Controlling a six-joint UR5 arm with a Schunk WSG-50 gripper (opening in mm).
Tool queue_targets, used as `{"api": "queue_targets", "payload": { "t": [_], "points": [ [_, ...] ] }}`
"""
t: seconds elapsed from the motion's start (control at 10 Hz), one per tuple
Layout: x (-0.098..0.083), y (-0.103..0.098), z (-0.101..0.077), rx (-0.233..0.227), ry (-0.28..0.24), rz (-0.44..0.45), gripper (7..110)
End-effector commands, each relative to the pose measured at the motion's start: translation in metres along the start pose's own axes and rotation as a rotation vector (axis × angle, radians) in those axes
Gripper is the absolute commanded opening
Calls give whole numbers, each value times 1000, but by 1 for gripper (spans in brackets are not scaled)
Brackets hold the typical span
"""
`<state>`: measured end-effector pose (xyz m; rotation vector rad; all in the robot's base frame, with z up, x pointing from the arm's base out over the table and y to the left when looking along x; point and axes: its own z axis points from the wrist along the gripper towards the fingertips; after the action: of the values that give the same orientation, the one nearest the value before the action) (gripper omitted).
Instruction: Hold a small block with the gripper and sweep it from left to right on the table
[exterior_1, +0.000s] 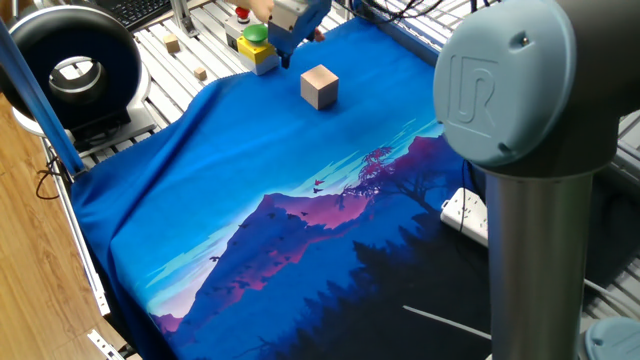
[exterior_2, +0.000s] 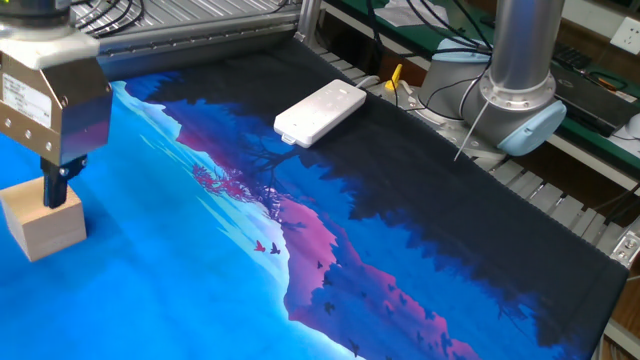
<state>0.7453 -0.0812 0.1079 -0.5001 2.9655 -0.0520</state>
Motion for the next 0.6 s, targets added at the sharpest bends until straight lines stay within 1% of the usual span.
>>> {"api": "queue_targets", "payload": {
  "t": [0.0,0.1,0.3,0.5],
  "points": [
    [-4,-3,-8,0,2,-44,7],
    [-2,-6,-9,3,5,-65,7],
    [0,-17,-8,32,12,-100,7],
    [-1,-16,-10,32,7,-92,7]
  ]
}}
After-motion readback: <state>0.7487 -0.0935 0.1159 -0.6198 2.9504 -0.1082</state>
